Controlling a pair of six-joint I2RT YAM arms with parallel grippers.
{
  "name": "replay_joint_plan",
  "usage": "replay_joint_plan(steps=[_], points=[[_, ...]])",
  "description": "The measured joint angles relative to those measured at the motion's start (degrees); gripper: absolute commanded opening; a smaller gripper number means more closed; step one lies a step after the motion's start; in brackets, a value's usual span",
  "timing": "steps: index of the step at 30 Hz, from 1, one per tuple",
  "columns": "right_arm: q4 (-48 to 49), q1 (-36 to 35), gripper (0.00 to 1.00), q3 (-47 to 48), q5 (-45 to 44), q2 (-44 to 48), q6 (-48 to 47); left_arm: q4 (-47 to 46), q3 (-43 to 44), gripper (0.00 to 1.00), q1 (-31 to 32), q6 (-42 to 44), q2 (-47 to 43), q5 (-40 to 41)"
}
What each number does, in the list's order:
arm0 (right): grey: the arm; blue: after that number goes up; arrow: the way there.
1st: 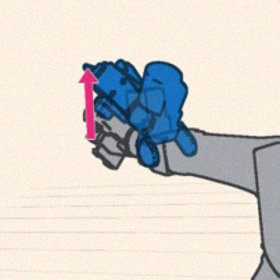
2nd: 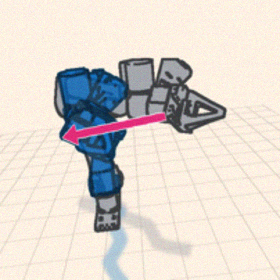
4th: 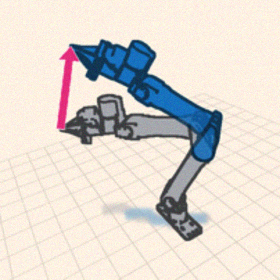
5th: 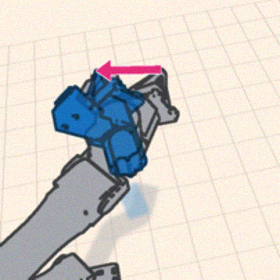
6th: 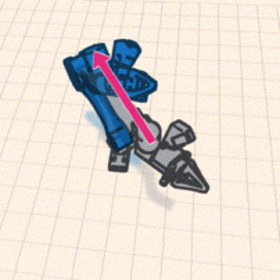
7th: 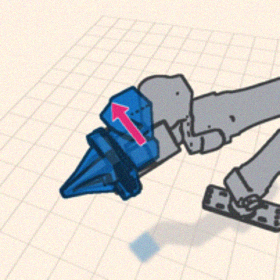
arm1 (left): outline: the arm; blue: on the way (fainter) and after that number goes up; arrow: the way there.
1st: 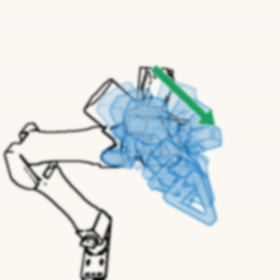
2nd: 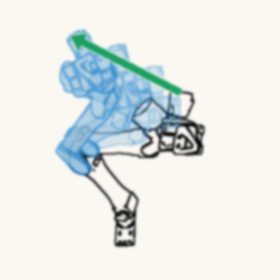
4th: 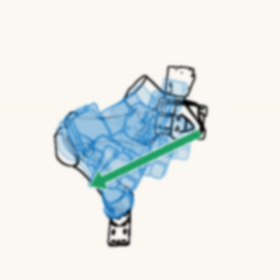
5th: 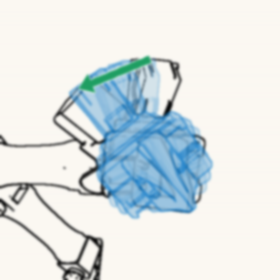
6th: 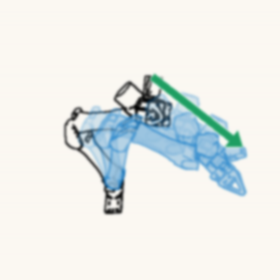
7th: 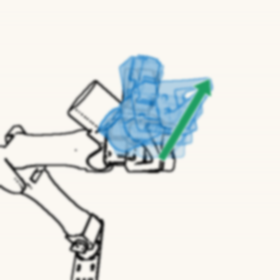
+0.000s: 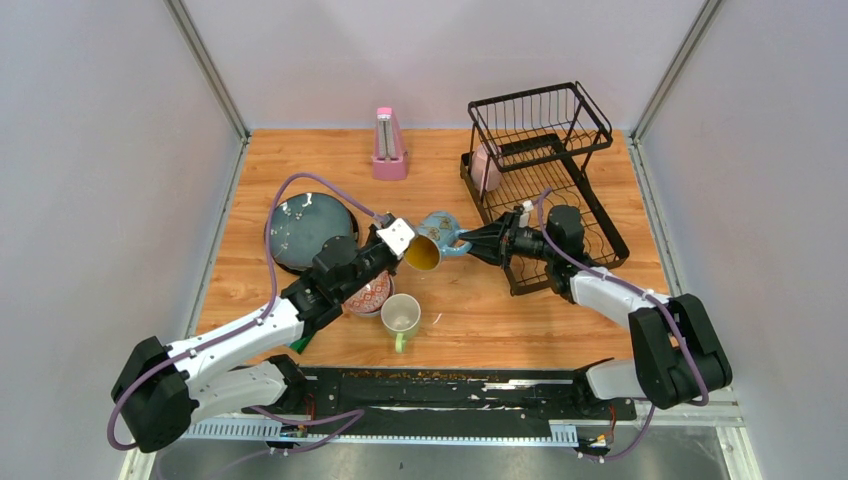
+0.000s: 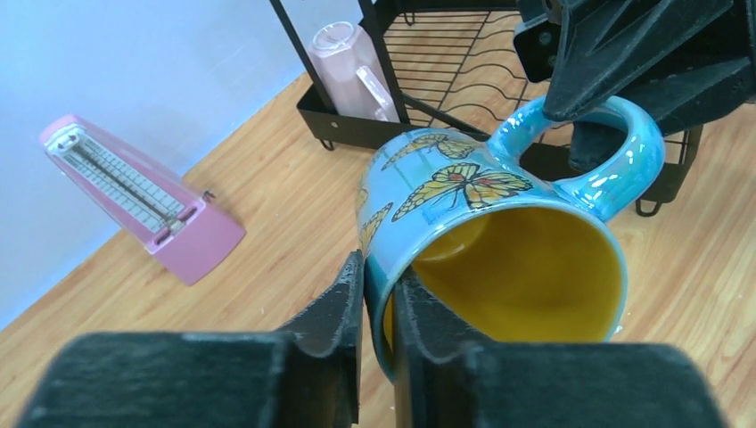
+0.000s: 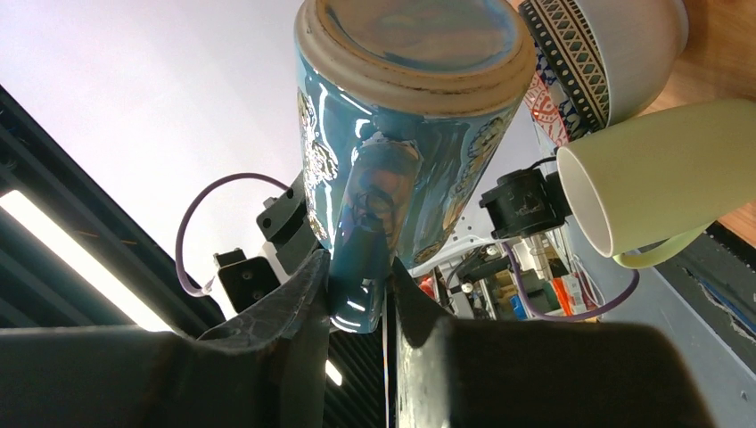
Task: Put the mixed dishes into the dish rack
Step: Turn the cup upside down in the dish rack.
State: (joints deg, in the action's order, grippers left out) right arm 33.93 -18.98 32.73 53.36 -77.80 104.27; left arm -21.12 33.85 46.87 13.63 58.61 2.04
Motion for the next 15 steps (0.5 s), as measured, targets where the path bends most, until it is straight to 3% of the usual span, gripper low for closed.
replay_joint_plan(steps=[1,5,15], points=[[0.00,0.00,0.00,0.00,-0.15,0.00,-0.44,0.00,0.00,0.40,-0.02,-0.09,0.00,-0.26],[-0.35,0.04,0.00,-0.02,-1.66,0.55,-4.09,-1.09,-0.02,0.53,0.02,-2.14,0.00,-2.23],[0.39,0.04,0.00,-0.11,-4.37,2.40,-5.55,-1.20,-0.02,0.58,0.02,-4.87,0.59,-4.68]])
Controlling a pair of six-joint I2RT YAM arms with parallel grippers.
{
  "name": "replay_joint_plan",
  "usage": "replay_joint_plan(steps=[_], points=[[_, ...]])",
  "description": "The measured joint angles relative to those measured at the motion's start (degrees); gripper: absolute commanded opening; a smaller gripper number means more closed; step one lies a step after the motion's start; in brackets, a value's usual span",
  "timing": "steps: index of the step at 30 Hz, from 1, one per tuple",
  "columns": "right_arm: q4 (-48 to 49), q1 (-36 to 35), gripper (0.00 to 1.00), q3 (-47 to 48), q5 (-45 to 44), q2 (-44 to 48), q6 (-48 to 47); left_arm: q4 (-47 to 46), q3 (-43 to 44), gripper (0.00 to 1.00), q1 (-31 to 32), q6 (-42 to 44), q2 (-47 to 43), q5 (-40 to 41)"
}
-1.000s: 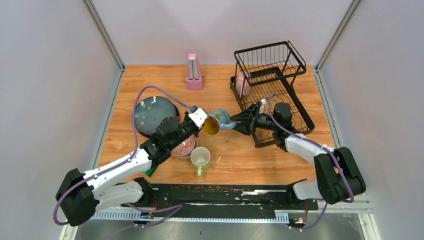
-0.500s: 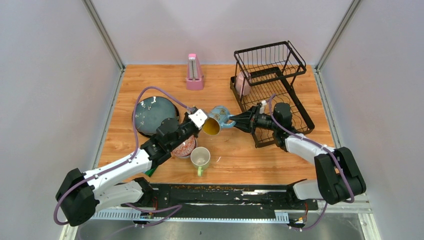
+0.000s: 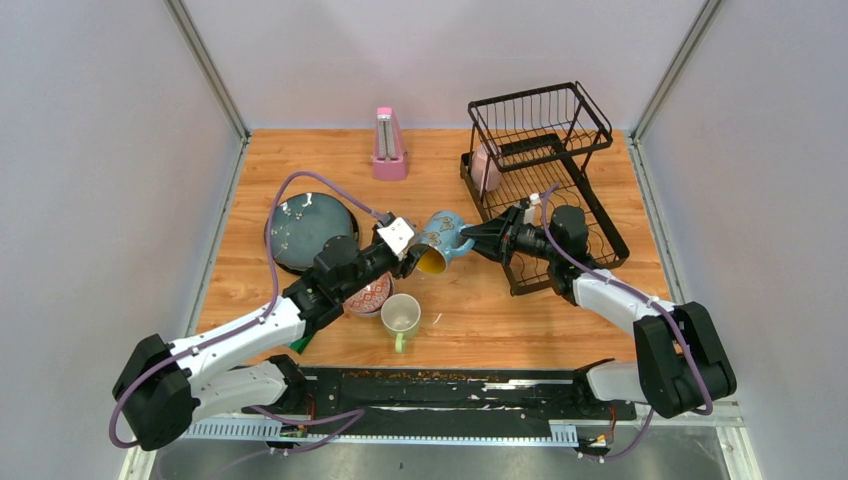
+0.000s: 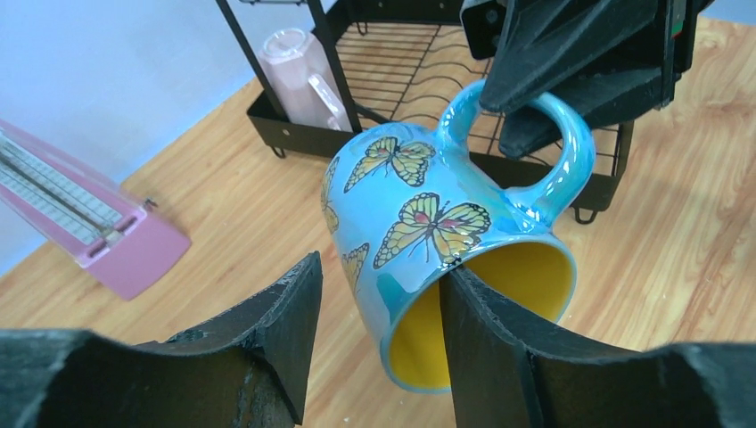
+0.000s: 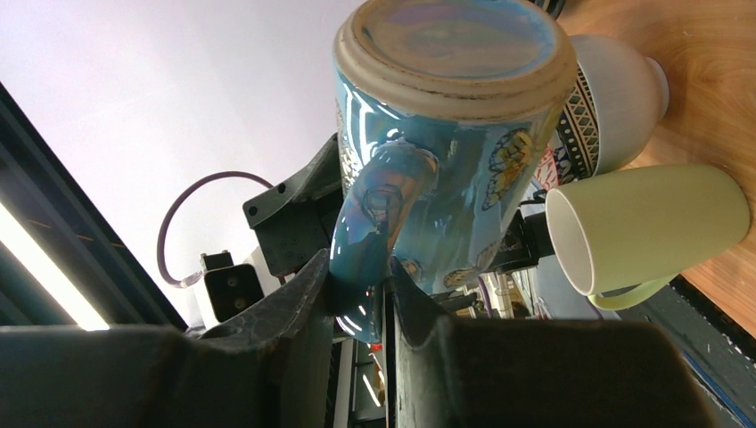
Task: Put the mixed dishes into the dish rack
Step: Turn the cup upside down in the dish rack.
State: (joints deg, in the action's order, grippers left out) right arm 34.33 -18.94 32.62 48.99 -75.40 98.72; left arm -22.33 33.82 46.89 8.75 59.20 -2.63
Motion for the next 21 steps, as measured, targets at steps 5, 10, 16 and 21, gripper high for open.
replay_joint_plan(steps=[5,10,16,21], points=[[1.57,0.00,0.00,0.00,-0.48,0.00,1.14,1.55,0.00,0.58,0.00,-1.01,1.73,-0.35],[1.92,0.00,0.00,0.00,-0.52,0.02,1.68,2.49,0.09,0.57,0.04,-1.53,4.22,-0.63],[0.11,-0.02,0.00,-0.02,-1.01,0.46,1.07,3.76,1.11,0.60,0.33,-2.56,7.04,-2.29],[-1.55,-0.02,0.00,-0.02,-2.05,0.94,0.39,2.95,1.73,0.62,0.33,-5.05,8.83,-4.24]])
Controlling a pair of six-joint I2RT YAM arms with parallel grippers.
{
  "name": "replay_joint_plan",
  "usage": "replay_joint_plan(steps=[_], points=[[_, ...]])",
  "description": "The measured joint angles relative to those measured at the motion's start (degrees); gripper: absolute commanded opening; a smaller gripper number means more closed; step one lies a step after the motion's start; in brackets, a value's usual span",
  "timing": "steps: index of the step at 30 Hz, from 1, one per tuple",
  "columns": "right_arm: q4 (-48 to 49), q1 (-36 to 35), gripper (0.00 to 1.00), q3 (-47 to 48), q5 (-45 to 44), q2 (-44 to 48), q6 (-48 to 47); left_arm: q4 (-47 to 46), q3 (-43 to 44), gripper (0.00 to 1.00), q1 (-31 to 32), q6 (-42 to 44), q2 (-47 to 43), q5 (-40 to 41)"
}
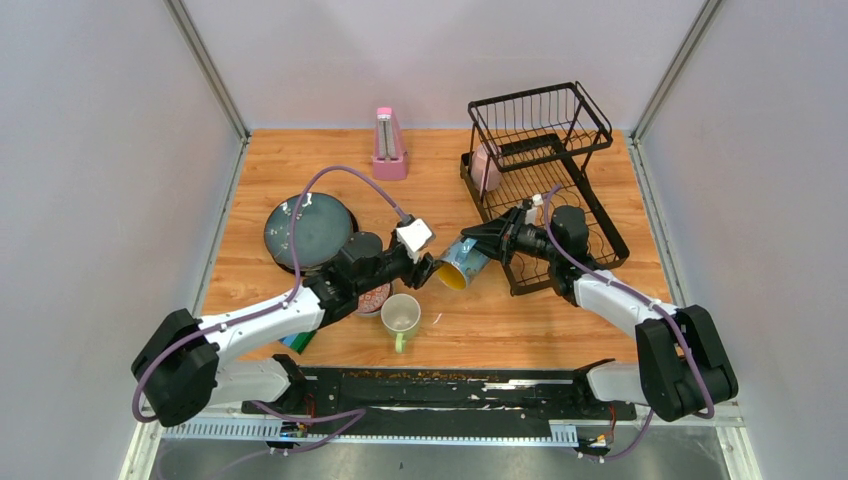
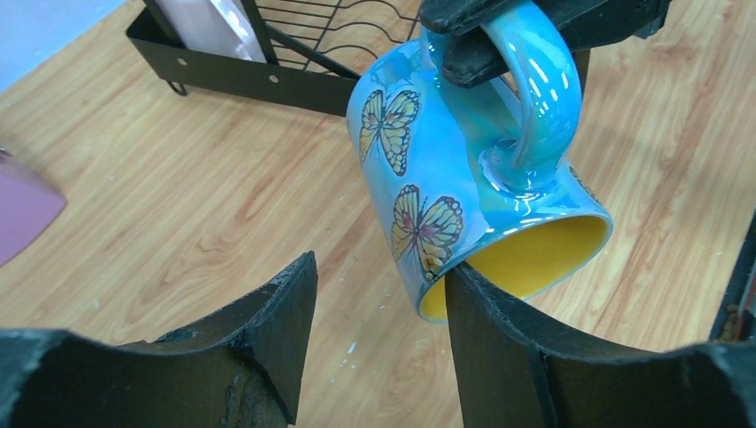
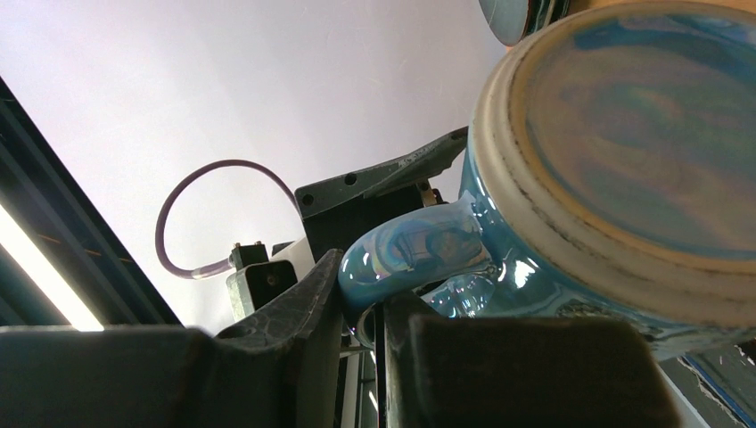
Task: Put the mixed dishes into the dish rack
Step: Turn the cup upside down in the dish rack.
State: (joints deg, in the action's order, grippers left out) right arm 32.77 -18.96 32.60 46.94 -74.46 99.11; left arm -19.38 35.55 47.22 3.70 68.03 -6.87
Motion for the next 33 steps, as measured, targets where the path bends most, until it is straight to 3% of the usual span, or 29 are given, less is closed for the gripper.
replay_joint_plan(steps=[17,33], points=[[0.02,0.02,0.00,0.24,-3.13,0.00,0.00,-6.32,-0.37,0.65,0.00,-16.55,3.45,-0.35],[-0.09,-0.28,0.00,3.15,-3.74,0.00,0.04,-9.66,-0.55,0.60,0.02,-20.28,6.58,5.97]])
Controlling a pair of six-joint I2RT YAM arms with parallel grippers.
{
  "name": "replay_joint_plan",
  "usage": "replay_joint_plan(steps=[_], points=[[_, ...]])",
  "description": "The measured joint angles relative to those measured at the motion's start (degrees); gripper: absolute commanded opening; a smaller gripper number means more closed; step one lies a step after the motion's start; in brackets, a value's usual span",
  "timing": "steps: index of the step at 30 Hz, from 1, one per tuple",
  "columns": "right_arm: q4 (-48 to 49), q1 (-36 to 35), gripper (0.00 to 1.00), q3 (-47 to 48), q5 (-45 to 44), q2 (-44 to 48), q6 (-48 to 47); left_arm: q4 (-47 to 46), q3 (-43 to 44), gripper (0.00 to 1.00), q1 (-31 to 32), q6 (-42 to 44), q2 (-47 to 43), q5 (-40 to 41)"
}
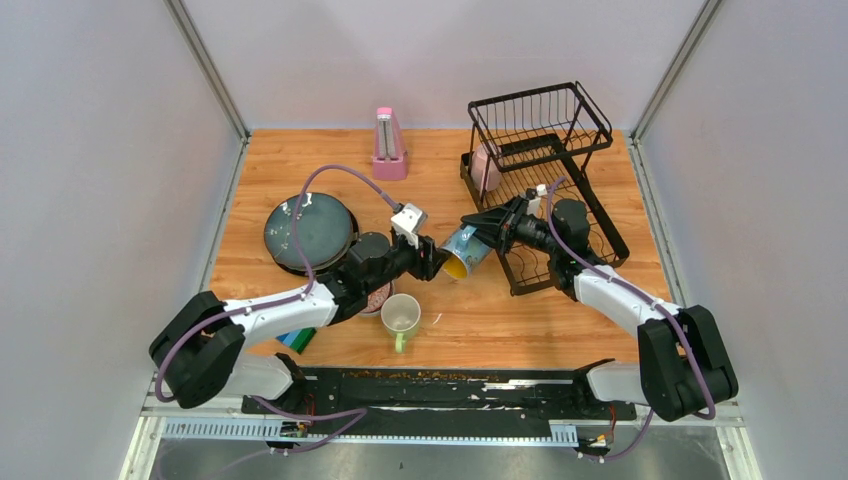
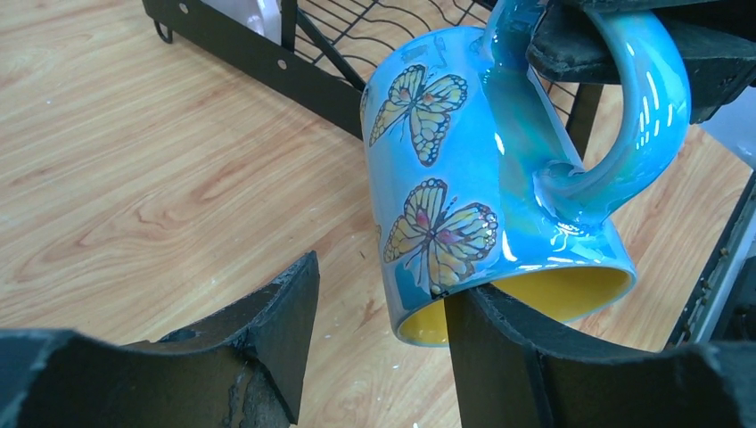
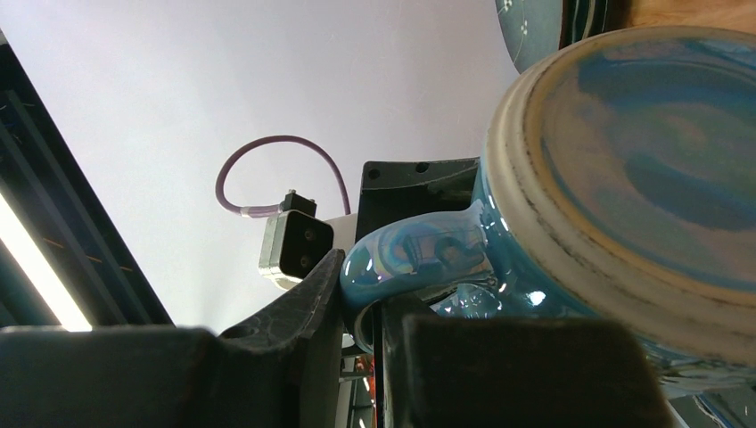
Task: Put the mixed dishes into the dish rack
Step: Turn the cup upside down in the dish rack.
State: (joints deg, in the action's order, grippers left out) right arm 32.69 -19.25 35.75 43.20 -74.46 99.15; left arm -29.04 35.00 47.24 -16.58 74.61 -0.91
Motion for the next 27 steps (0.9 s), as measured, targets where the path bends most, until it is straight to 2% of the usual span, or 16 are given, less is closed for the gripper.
replay_joint_plan(steps=[4,8,10,17,23,27], points=[[0.00,0.00,0.00,0.00,-0.72,0.00,0.15,-3.58,-0.35,0.54,0.02,-1.36,2.16,-0.15],[0.13,0.00,0.00,0.00,-1.16,0.00,0.59,-8.55,-1.44,0.41,0.13,-3.08,3.69,-0.26],[0.24,0.02,0.00,0.00,-1.27,0.00,1.05,-11.61,-2.14,0.30,0.33,-4.02,4.57,-0.20],[0.94,0.00,0.00,-0.13,-2.05,0.00,3.89,-17.99,-4.26,0.01,0.70,-3.39,6.40,1.29],[1.40,-0.07,0.01,-0.92,-1.33,0.00,3.82,-20.37,-5.77,0.00,0.76,0.04,6.27,1.84],[0.28,-0.07,0.13,-0.87,0.11,0.09,2.14,-20.13,-6.54,0.00,0.76,4.09,5.11,2.21]])
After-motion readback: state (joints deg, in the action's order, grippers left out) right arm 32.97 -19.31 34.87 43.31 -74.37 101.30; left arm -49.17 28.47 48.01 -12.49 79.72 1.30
